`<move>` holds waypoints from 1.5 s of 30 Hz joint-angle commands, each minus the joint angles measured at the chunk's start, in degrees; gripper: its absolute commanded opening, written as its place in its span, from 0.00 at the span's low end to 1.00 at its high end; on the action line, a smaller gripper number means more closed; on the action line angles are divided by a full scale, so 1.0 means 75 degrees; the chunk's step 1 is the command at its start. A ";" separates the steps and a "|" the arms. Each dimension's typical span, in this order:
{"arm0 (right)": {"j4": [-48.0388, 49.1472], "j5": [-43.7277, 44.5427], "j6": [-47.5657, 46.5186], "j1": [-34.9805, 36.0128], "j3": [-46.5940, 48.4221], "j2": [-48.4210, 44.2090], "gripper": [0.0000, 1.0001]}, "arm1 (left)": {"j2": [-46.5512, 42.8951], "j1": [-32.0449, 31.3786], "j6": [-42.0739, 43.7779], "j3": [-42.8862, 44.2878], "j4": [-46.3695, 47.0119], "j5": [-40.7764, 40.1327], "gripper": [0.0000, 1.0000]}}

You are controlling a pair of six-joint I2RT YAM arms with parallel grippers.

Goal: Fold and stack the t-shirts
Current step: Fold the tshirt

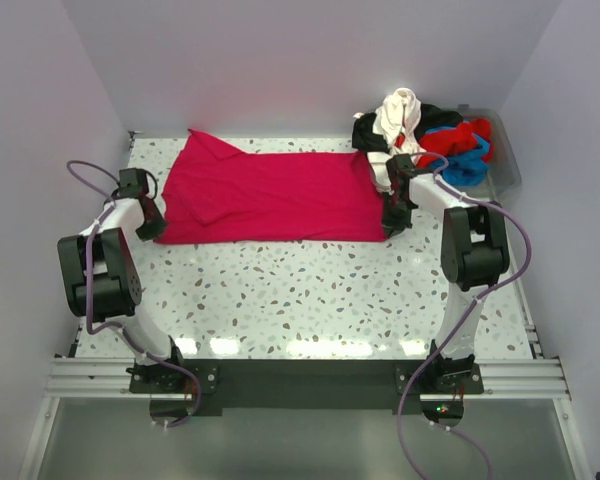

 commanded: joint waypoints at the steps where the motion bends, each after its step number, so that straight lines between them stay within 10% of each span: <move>1: -0.0457 0.0500 -0.0329 -0.0012 0.0358 -0.0117 0.00 | -0.0092 0.0087 0.0187 0.0023 0.0337 -0.0040 0.00; 6: -0.0562 0.0548 -0.0423 -0.0024 0.0487 -0.0071 0.00 | -0.0361 0.0099 0.0175 -0.0105 0.0337 0.0521 0.00; 13: -0.0445 0.0197 -0.0307 -0.0024 0.0406 -0.0012 0.00 | -0.0737 0.0087 0.0151 -0.0820 0.0700 0.0863 0.41; 27: -0.0363 0.0044 -0.0306 -0.0024 0.0195 -0.0129 0.00 | -0.0679 0.0251 -0.0059 -0.0598 0.0841 0.0089 0.62; 45: -0.0328 -0.0062 -0.0260 -0.0024 0.0101 -0.0082 0.00 | -0.0128 0.0298 -0.0142 -0.0738 0.1638 0.0628 0.42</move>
